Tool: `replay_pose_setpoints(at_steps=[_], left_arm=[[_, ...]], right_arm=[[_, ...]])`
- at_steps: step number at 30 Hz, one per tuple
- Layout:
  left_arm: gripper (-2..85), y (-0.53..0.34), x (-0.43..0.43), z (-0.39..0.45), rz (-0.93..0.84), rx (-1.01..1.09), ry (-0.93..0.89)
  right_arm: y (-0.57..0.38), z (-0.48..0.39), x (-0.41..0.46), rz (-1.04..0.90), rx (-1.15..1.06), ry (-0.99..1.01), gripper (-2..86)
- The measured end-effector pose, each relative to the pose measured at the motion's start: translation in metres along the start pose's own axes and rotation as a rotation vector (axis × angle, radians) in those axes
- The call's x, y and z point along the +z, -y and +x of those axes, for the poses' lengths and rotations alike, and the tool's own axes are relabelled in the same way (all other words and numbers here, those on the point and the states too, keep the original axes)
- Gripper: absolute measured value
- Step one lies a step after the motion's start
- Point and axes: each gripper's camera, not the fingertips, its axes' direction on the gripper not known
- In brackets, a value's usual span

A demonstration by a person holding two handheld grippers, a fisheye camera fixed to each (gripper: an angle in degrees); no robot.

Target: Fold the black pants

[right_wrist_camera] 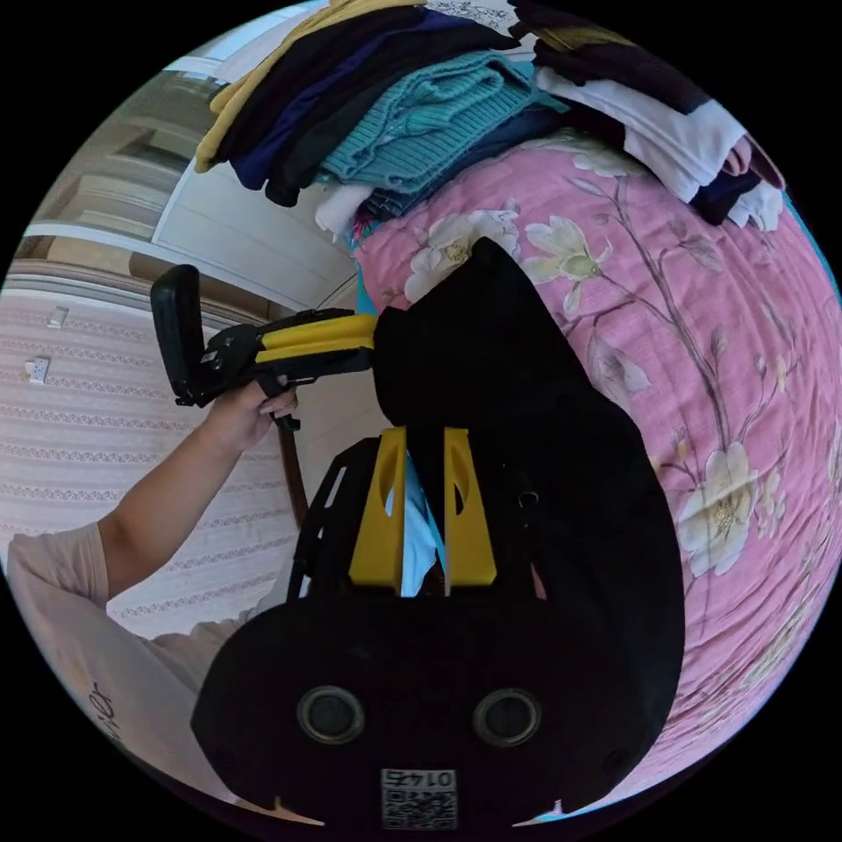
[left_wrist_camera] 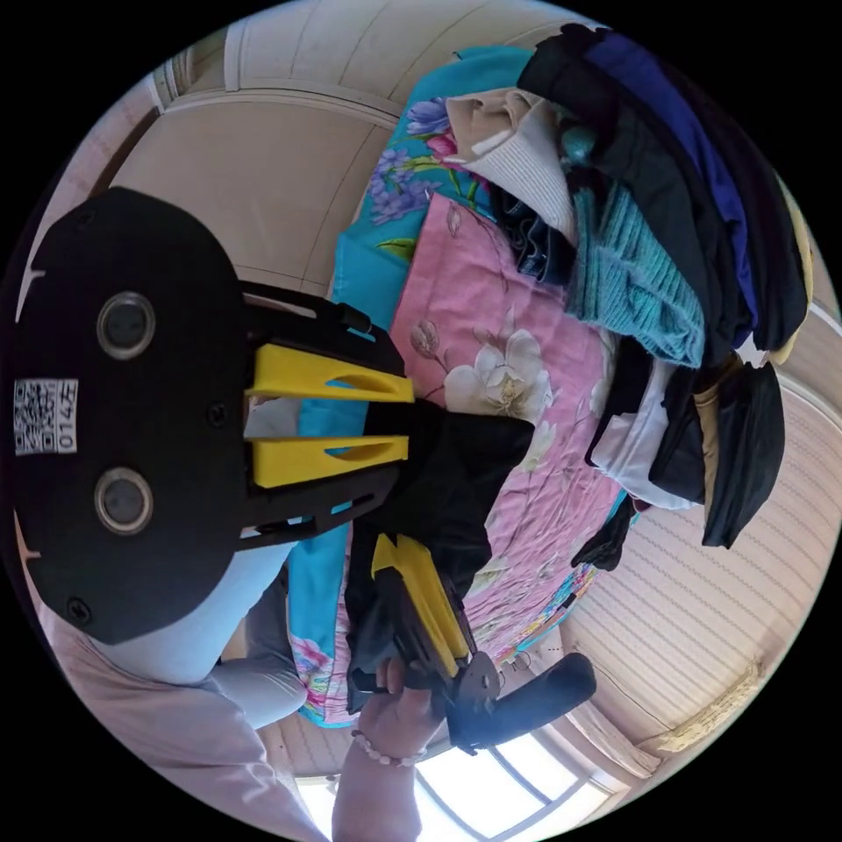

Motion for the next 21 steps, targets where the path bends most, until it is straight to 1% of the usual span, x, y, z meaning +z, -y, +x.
replay_pose_setpoints(at_steps=[1, 4, 8, 12, 15, 17, 18, 21], left_arm=[[5.5, 0.003, 0.004, 0.002, -0.012, 0.011, -0.008], [2.4, 0.003, 0.009, 0.002, -0.016, 0.014, -0.058], [0.4, 0.0, -0.002, 0.01, 0.006, 0.023, -0.151], [0.3, -0.001, -0.009, 0.026, 0.004, 0.068, -0.205], [1.9, 0.004, 0.008, 0.035, -0.041, 0.03, -0.156], [4.5, 0.008, 0.039, 0.04, -0.126, -0.037, -0.087], [5.2, 0.008, 0.045, 0.041, -0.138, -0.053, -0.074], [5.5, 0.004, 0.045, 0.052, -0.083, -0.103, -0.063]], right_arm=[[0.006, 0.0, 0.0, -0.008, -0.026, -0.02, 4.6], [0.016, 0.0, -0.017, 0.067, -0.076, -0.052, 2.1], [0.034, 0.006, -0.05, 0.182, -0.111, -0.037, 1.4], [0.056, 0.015, -0.058, 0.196, -0.098, -0.038, 1.7], [0.076, 0.024, -0.046, 0.16, -0.034, -0.06, 2.9], [0.085, 0.033, -0.038, 0.102, 0.038, -0.154, 4.7], [0.085, 0.034, -0.04, 0.099, 0.047, -0.174, 5.1], [0.062, 0.034, -0.068, 0.178, 0.031, -0.192, 5.7]])
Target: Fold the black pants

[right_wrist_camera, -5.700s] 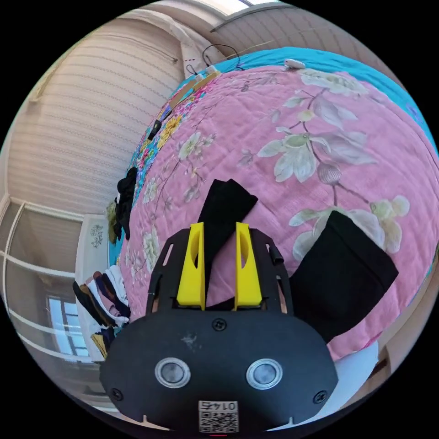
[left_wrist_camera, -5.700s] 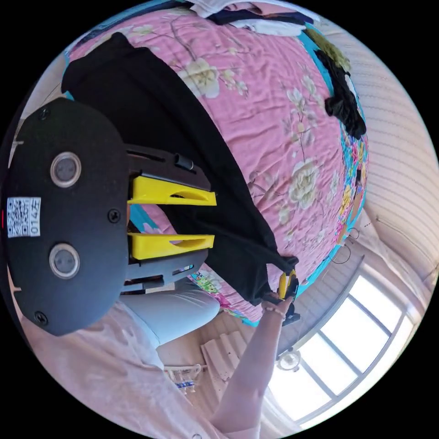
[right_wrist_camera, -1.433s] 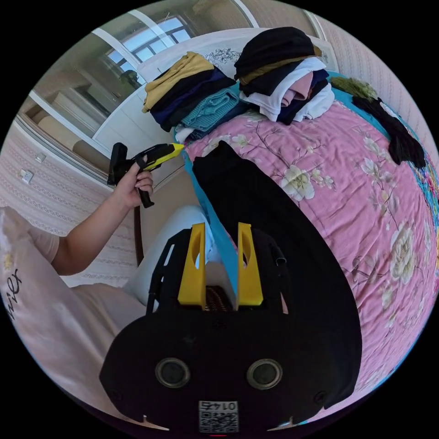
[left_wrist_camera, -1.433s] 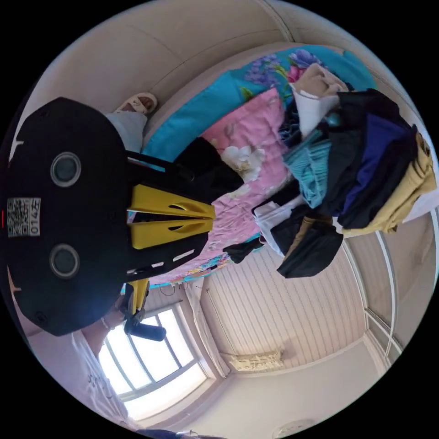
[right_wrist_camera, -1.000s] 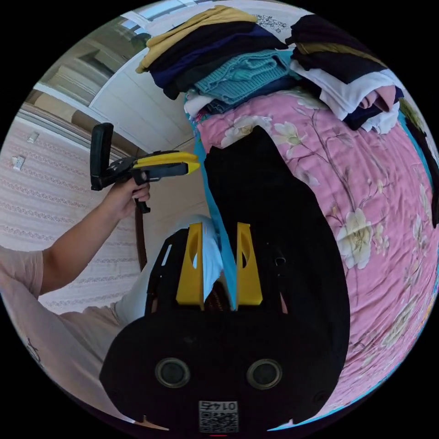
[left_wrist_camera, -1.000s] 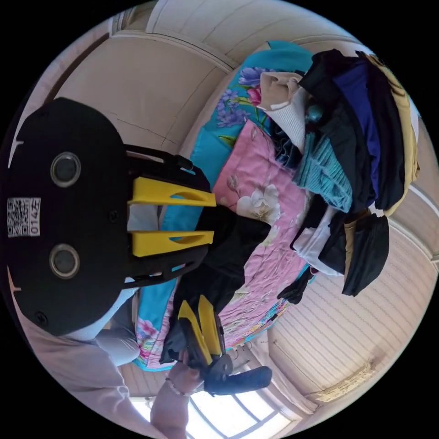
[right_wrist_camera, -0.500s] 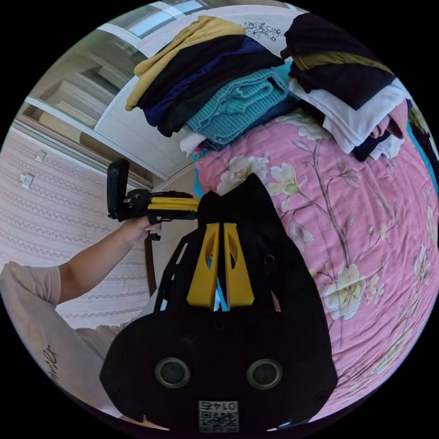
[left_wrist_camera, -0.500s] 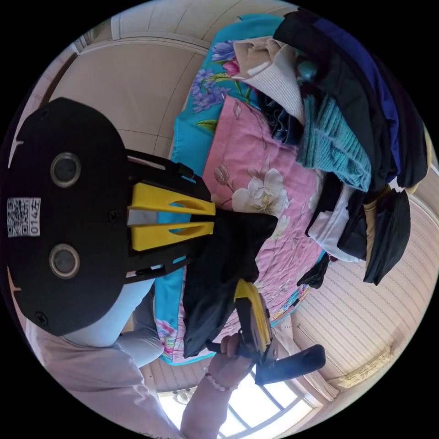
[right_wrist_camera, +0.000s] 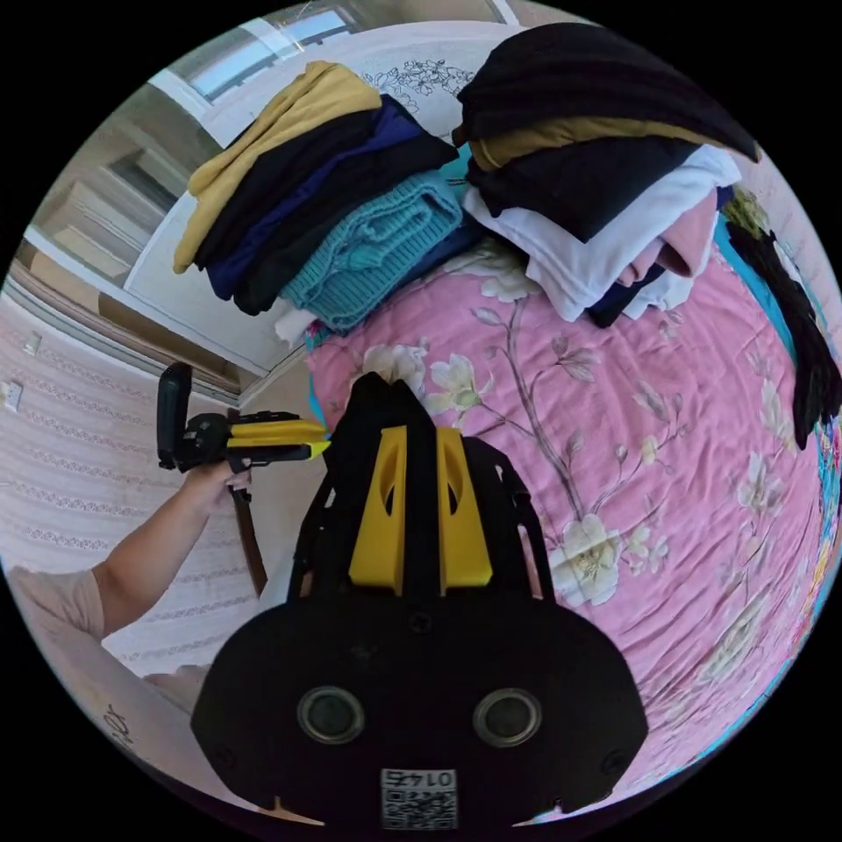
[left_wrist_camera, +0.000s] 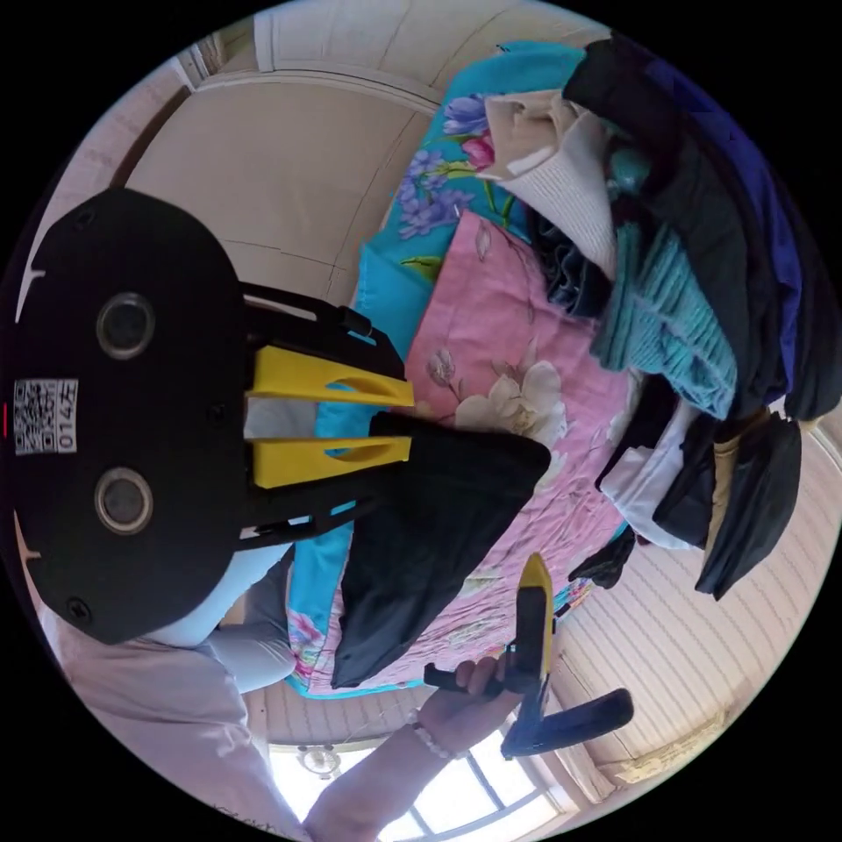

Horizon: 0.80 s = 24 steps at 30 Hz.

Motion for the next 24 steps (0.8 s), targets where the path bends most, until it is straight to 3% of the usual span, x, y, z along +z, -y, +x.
replay_pose_setpoints(at_steps=[4, 7, 11, 14, 16, 24], left_arm=[[4.8, -0.022, -0.015, 0.049, 0.073, 0.111, 0.081], [1.3, -0.039, -0.007, 0.115, 0.073, 0.285, 0.042], [-0.8, -0.058, 0.043, 0.226, 0.013, 0.464, -0.111], [-0.9, -0.069, 0.097, 0.306, -0.079, 0.569, -0.223], [-1.0, -0.075, 0.126, 0.353, -0.115, 0.638, -0.247], [-1.0, -0.083, 0.223, 0.494, -0.207, 0.796, -0.141]], right_arm=[[-0.084, 0.019, -0.067, 0.135, -0.033, -0.209, 1.6], [-0.171, 0.047, -0.098, 0.145, 0.126, -0.398, -0.4], [-0.281, 0.073, -0.12, 0.053, 0.356, -0.298, -0.9], [-0.326, 0.066, -0.121, -0.002, 0.415, -0.352, -0.9], [-0.337, 0.063, -0.121, -0.012, 0.391, -0.284, -0.8], [-0.309, 0.102, -0.159, 0.024, 0.402, -0.246, -0.4]])
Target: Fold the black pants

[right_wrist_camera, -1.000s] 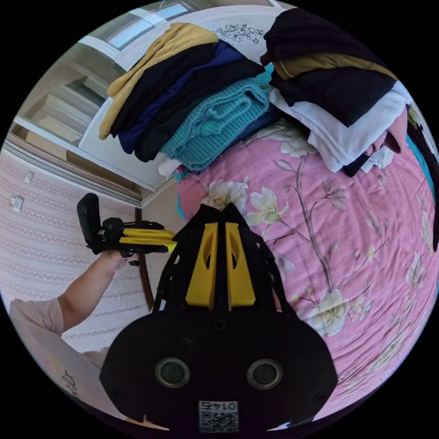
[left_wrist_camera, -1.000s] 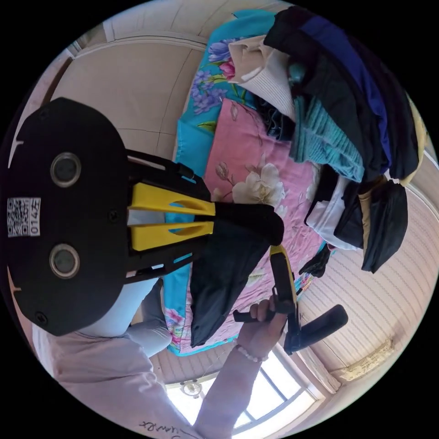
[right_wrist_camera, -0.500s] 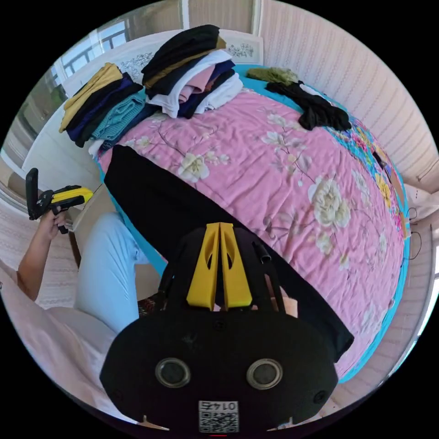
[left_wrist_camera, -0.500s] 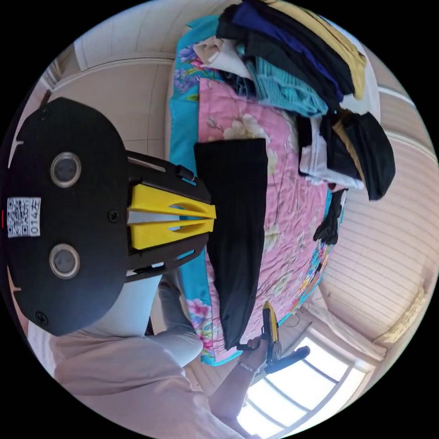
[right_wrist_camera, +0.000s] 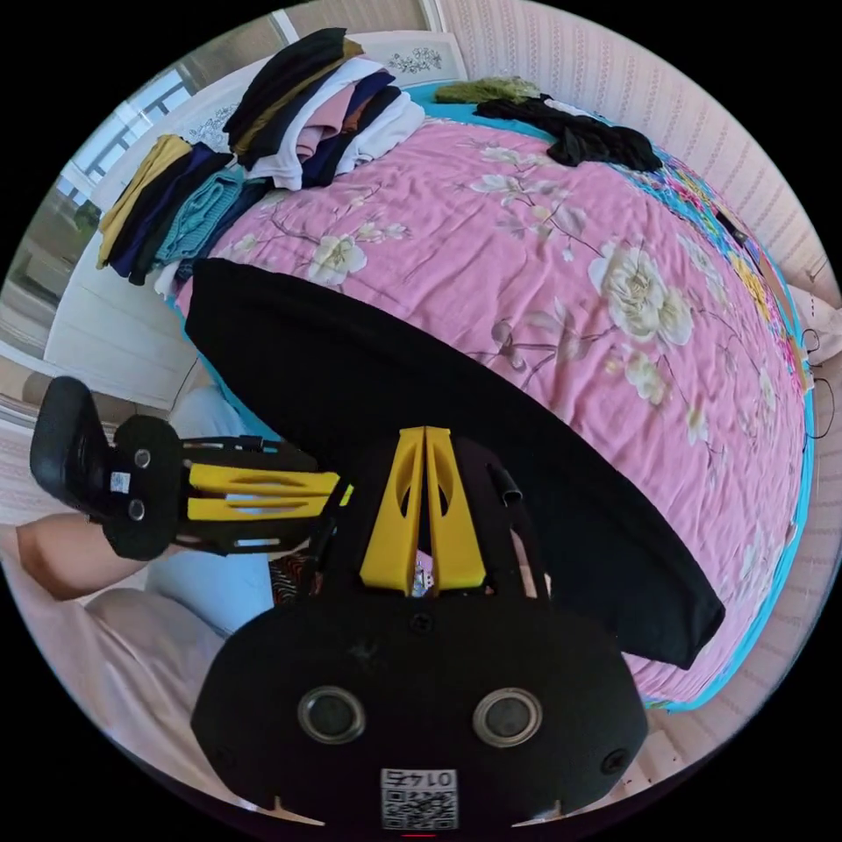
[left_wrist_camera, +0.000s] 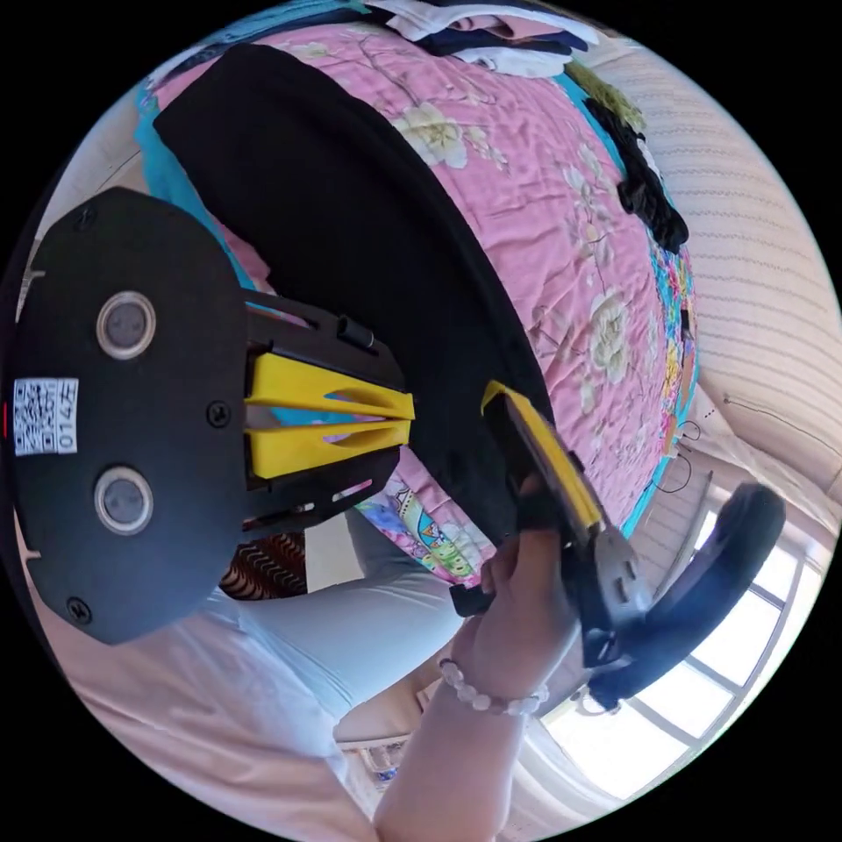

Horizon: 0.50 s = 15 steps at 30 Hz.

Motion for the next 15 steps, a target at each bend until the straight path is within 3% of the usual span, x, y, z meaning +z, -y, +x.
replay_pose_setpoints(at_steps=[3, 6, 7, 12, 15], left_arm=[[-1.0, 0.03, 0.032, 0.024, -0.06, 0.059, 0.04], [-1.0, 0.05, 0.072, 0.047, -0.138, 0.103, 0.074], [-1.0, 0.053, 0.085, 0.054, -0.131, 0.11, 0.092], [-1.0, 0.071, 0.101, 0.082, -0.106, 0.121, 0.078], [-1.0, 0.082, 0.112, 0.102, -0.084, 0.15, 0.06]], right_arm=[[0.024, 0.015, -0.006, -0.012, 0.018, -0.077, -0.4], [0.035, 0.029, 0.024, -0.22, 0.0, -0.138, -0.3], [0.032, 0.032, 0.016, -0.172, -0.007, -0.15, -0.3], [0.036, 0.054, -0.021, -0.295, -0.083, -0.1, -0.4], [0.03, 0.07, -0.05, -0.235, -0.074, -0.096, -0.4]])
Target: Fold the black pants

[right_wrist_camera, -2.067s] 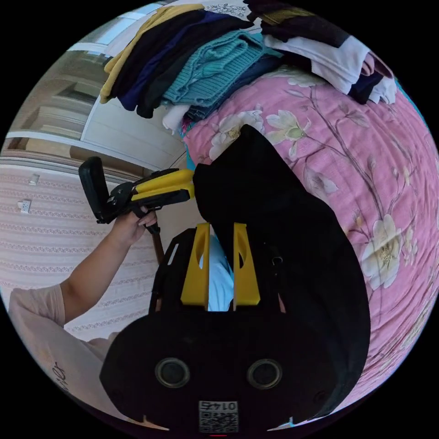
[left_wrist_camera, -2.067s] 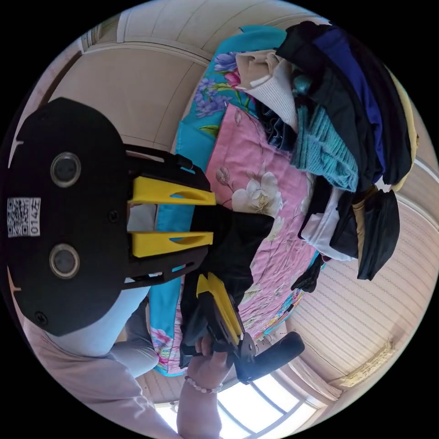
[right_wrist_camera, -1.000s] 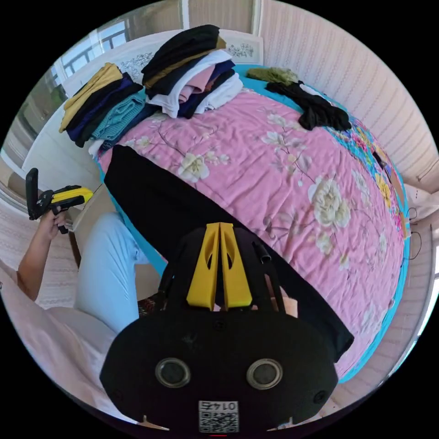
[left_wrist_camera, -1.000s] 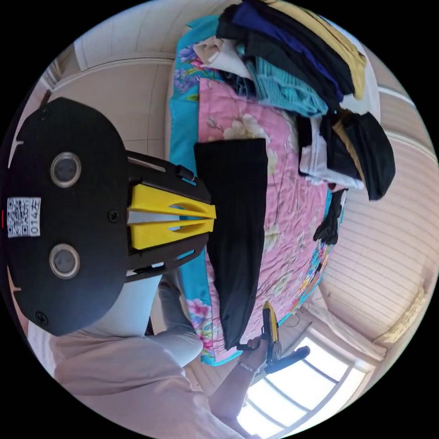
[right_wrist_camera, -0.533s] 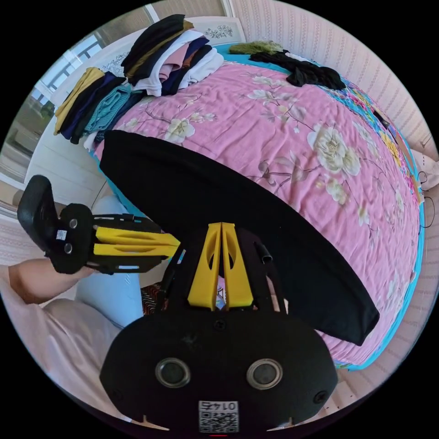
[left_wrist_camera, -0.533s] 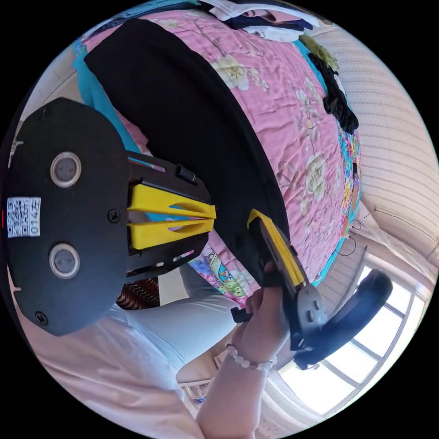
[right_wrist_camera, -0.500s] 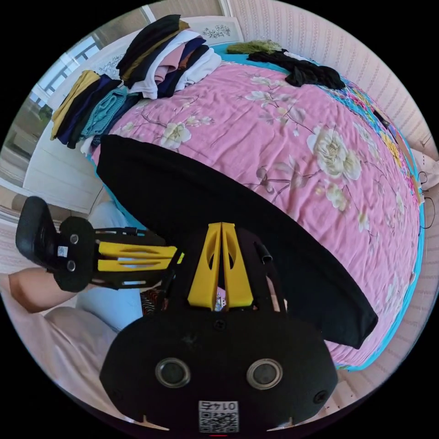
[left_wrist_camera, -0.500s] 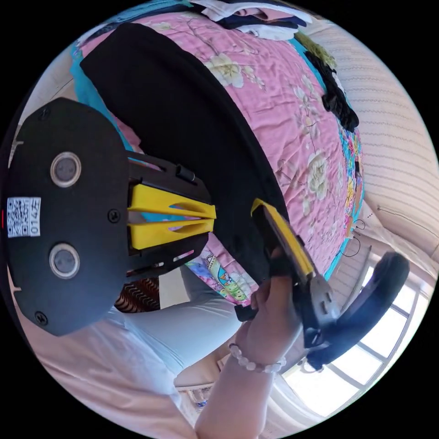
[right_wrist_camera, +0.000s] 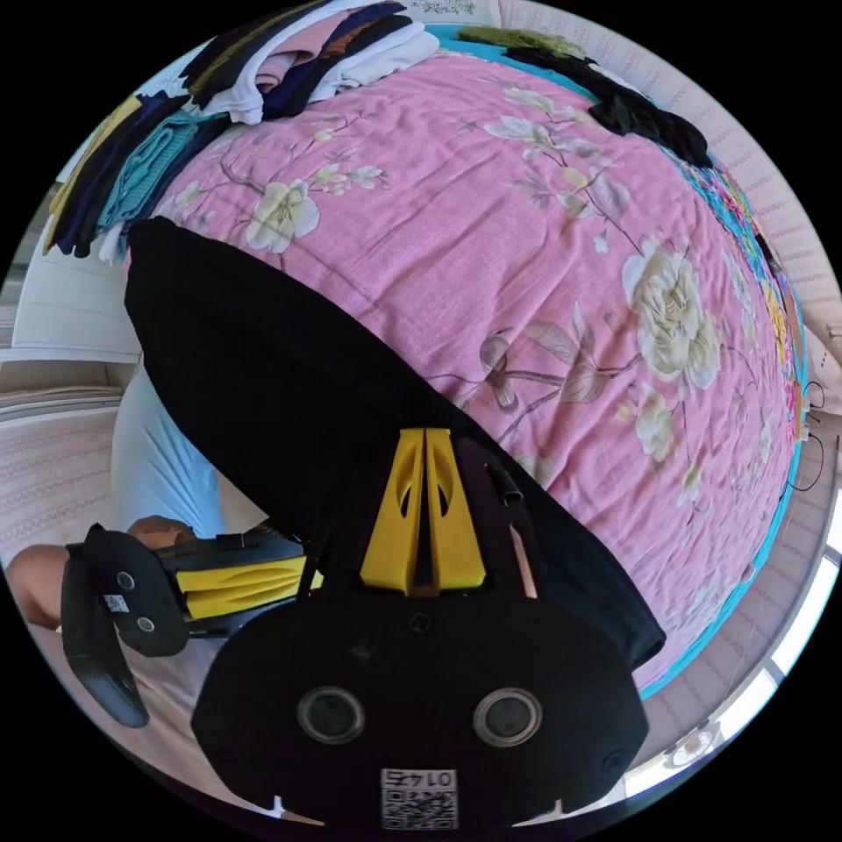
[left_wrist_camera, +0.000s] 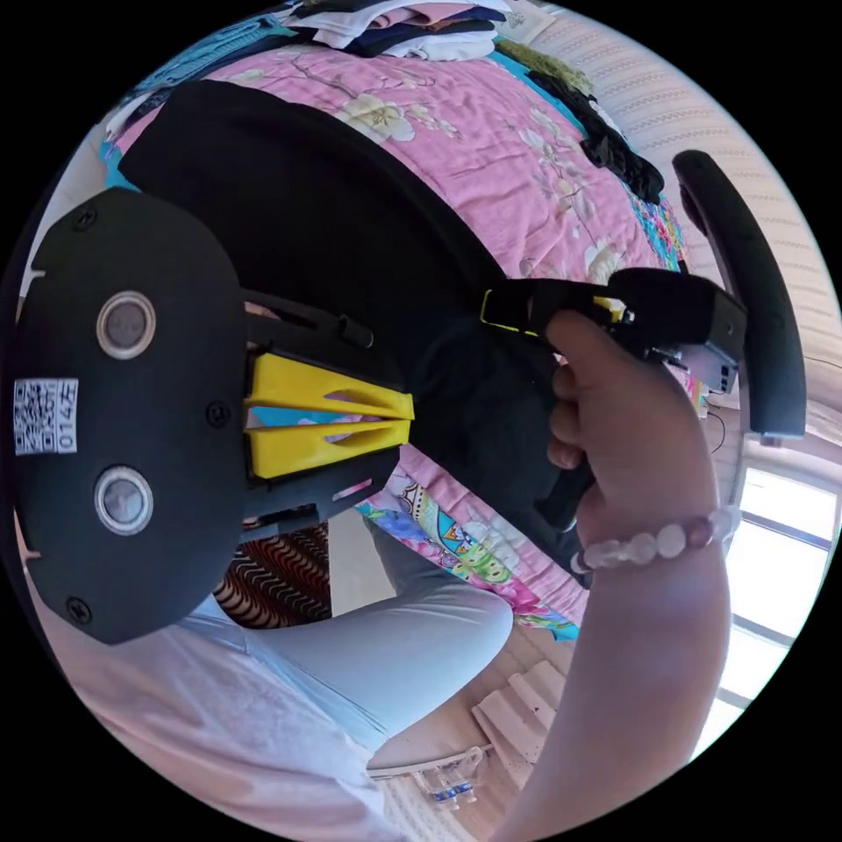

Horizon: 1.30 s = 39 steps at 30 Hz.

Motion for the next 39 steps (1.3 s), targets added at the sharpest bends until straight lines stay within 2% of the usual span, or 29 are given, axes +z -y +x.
replay_pose_setpoints(at_steps=[1, 4, 6, 10, 15, 20, 23, 26, 30, 35, 39], left_arm=[[-1.0, 0.007, 0.017, 0.006, -0.06, 0.001, 0.001], [-1.0, 0.022, 0.036, 0.019, -0.067, 0.026, 0.015], [-1.0, 0.033, 0.037, 0.028, -0.072, 0.045, 0.019], [-1.0, 0.047, 0.029, 0.048, -0.041, 0.052, 0.082], [-1.0, 0.071, 0.029, 0.062, -0.013, -0.012, 0.023], [-0.8, 0.134, 0.041, 0.097, 0.007, 0.067, -0.023], [-0.4, 0.179, 0.053, 0.118, 0.048, 0.106, -0.067], [1.0, 0.224, 0.065, 0.149, 0.124, 0.217, -0.037], [4.0, 0.284, 0.089, 0.18, 0.117, 0.28, -0.095], [10.8, 0.365, 0.137, 0.226, 0.049, 0.346, -0.095], [11.3, 0.409, 0.172, 0.255, -0.031, 0.409, -0.115]], right_arm=[[-0.003, 0.009, 0.008, -0.04, 0.014, 0.019, -0.4], [-0.022, 0.041, -0.002, -0.001, 0.123, 0.126, -0.5], [-0.037, 0.057, -0.017, 0.026, 0.117, 0.185, -0.5], [-0.121, 0.086, -0.072, 0.265, 0.118, 0.188, -0.3], [-0.262, 0.144, -0.089, 0.417, 0.451, 0.242, 0.8], [-0.428, 0.212, -0.085, 0.624, 0.909, 0.263, 7.0], [-0.498, 0.245, -0.084, 0.763, 1.092, 0.333, 8.4], [-0.55, 0.273, -0.081, 0.917, 1.222, 0.405, 8.8], [-0.585, 0.301, -0.082, 1.041, 1.291, 0.409, 9.7], [-0.606, 0.333, -0.081, 1.105, 1.328, 0.298, 12.2], [-0.611, 0.338, -0.075, 1.139, 1.29, 0.245, 10.8]])
